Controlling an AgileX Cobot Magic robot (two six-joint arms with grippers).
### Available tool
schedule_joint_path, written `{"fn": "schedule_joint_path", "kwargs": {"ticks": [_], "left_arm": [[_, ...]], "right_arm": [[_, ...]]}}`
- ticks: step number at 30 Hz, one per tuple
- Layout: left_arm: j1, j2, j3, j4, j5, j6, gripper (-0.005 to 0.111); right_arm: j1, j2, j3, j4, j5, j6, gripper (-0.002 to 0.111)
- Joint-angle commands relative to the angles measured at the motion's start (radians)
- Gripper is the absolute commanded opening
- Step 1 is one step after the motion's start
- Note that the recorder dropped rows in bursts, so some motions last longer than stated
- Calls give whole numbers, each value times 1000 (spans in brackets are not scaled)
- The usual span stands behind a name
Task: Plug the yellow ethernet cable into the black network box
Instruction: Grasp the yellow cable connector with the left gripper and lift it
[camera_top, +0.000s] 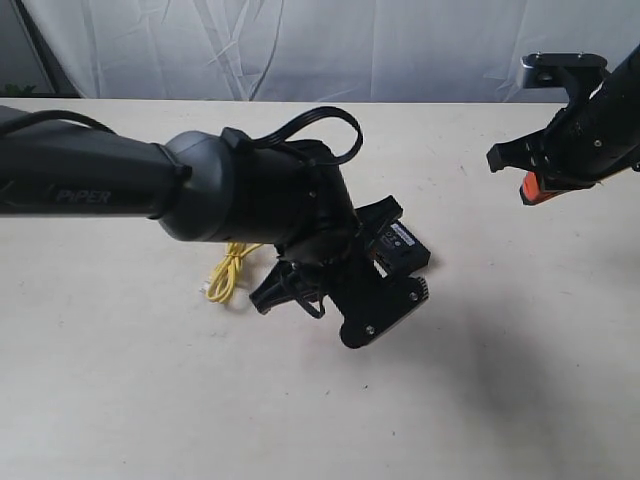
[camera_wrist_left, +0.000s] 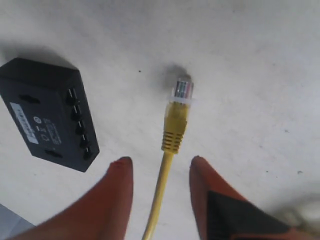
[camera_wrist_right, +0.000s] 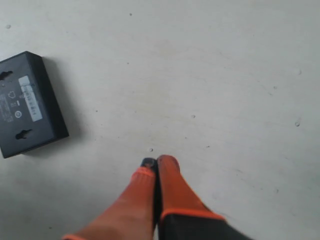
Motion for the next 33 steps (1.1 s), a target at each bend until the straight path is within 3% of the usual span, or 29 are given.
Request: {"fn": "schedule_joint_path", "kwargs": {"ticks": [1,15,19,26,33], "left_arm": [[27,0,-3,-22,-18,-9,45],[52,35,-3,-67,-112,70,43],[52,54,-3,-67,-107,70,35],[52,47,-3,-67,-81,47,2],[52,19,-3,-65,-56,-212,0]], "right_arm": [[-3,-6,-4,-1,-9,0,0],[-3,-6,-4,-1,-9,2,0],[-3,-6,-4,1,-9,2,0],[-3,-6,-4,3,-9,2,0],[-3,-6,-4,7,-9,2,0]]}}
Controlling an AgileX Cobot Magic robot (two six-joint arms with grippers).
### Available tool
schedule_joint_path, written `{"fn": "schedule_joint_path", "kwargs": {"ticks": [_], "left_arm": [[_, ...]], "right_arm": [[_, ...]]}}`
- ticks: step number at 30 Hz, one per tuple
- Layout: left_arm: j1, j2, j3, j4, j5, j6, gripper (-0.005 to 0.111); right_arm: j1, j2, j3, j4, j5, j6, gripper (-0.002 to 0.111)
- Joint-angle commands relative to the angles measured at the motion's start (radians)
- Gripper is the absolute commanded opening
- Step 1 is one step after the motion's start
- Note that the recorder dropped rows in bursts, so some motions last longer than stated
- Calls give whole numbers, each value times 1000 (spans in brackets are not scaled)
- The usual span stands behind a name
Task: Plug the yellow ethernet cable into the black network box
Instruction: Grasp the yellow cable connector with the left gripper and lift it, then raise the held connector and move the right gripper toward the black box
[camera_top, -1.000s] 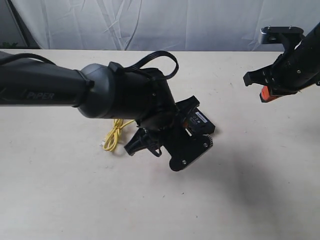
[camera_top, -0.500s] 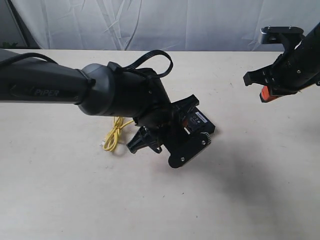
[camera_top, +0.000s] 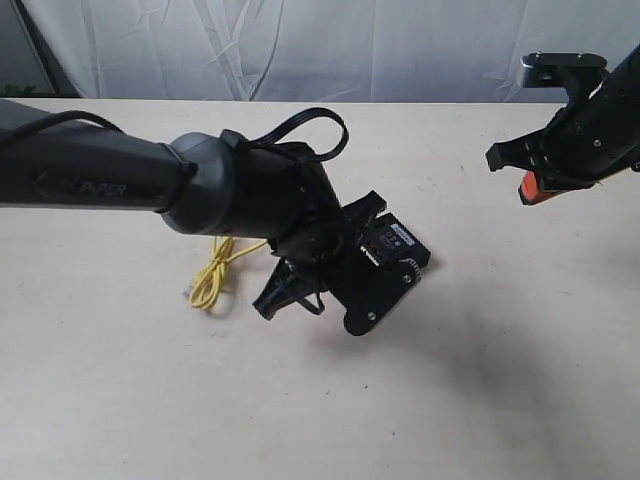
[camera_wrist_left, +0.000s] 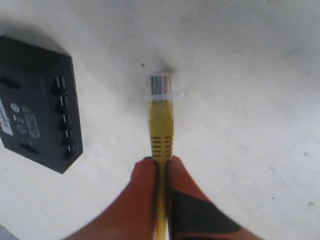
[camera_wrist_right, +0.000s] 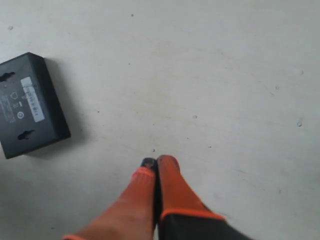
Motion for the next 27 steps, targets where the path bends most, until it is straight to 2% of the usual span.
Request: {"fn": "schedule_joint_path", "kwargs": {"ticks": [1,6,9,18,27], "left_arm": [[2,-36,-3,-14,14,-178,0],[11,-68,-3,-18,48,-332,0],[44,-84,-3,-44,64,-419,0],[181,-108,-3,-357,97,-427,0],[271,-108,-3,-512,232,-427,0]], "right_arm": [[-3,-6,-4,0,-8,2,0],[-3,-6,-4,2,-10,2,0],[-3,-6,-4,7,-12,2,0],[-3,-6,-4,35,-14,2,0],[-3,-6,-4,175,-25,-1,0]]}}
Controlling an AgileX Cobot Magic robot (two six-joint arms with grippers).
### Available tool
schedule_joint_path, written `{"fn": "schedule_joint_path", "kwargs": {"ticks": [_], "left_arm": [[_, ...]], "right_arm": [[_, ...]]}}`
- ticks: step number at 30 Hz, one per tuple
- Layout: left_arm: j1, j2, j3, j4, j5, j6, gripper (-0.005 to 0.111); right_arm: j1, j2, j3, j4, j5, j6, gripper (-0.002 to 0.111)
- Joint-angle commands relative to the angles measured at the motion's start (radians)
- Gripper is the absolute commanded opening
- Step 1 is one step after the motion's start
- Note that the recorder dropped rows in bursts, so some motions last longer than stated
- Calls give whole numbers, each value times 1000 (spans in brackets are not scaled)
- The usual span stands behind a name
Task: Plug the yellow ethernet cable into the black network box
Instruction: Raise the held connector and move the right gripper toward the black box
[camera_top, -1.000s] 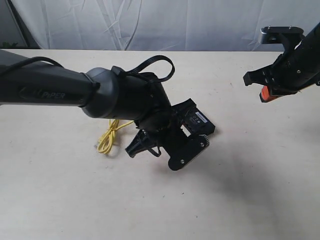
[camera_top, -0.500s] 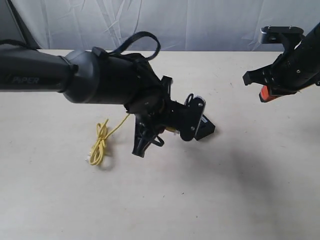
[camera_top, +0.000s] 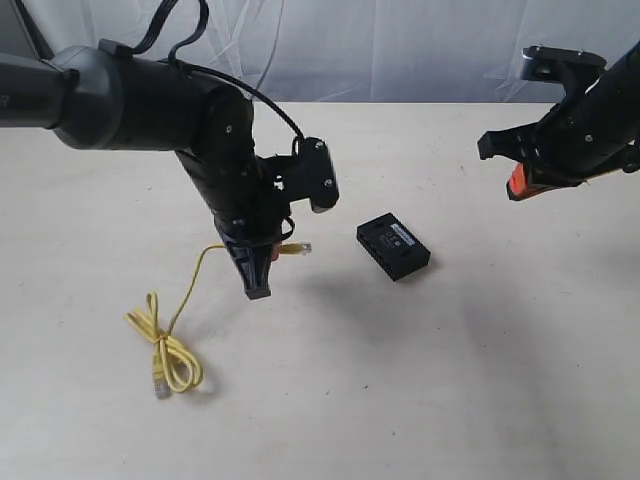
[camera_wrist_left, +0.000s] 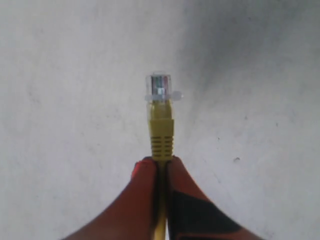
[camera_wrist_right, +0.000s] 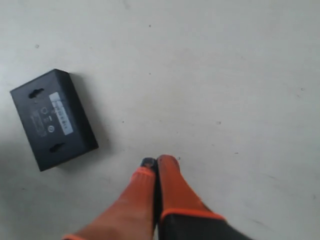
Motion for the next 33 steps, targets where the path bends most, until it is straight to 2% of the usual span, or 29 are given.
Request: {"fn": "schedule_joint_path", "kwargs": {"ticks": [1,8,13,23,33], "left_arm": [[37,-10,-3,-88,43,-9,0],[65,-4,-3,-171,-82,-5,0],[65,42,-3,-285,-151,-5,0],[65,107,-3,-316,-147,-3,0],[65,122,-3,-315,-144,6,0]], "right_arm": [[-3,-6,-4,91,-18,-6,0],[-3,-6,-4,126,-24,-64,0],[18,-4,-4,167,-24,-103,0],[134,80,-4,157,-86,-105,0],[136,172,-4,161,-184,-101,0]]}}
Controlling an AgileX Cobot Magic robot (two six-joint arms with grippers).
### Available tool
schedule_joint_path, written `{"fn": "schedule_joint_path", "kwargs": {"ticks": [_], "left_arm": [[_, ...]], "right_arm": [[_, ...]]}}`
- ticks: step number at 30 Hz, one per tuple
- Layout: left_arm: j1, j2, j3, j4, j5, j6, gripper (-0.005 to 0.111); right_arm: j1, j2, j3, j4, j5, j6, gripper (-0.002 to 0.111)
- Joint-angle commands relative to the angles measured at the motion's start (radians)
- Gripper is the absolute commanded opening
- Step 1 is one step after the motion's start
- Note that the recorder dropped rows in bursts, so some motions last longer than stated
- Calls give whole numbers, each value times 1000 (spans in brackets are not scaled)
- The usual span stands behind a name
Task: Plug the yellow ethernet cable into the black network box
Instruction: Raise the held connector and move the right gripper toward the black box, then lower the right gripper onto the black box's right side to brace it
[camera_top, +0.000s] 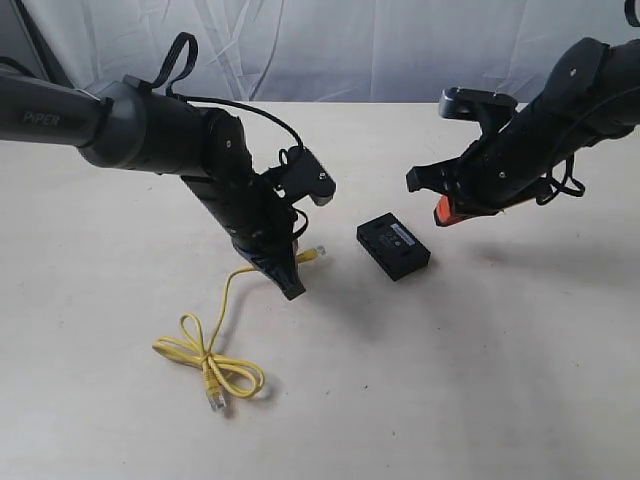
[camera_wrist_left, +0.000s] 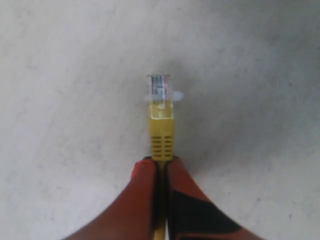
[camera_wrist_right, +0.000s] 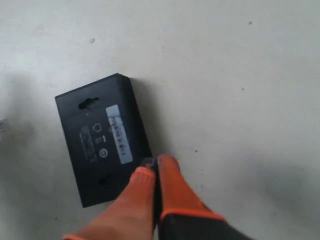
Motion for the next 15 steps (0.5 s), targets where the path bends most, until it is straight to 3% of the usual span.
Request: {"fn": "schedule_joint_path", "kwargs": {"ticks": [1,5,15], "left_arm": [[2,1,-3,-11,3,16,0],[2,1,-3,-110,-8,137,0],[2,1,-3,-126,-45,139,0]], "right_arm": [[-1,29,-4,1,-66,-2,0],[-1,70,-4,91,-110,-2,0],[0,105,-4,196,-79,-70,0]]}}
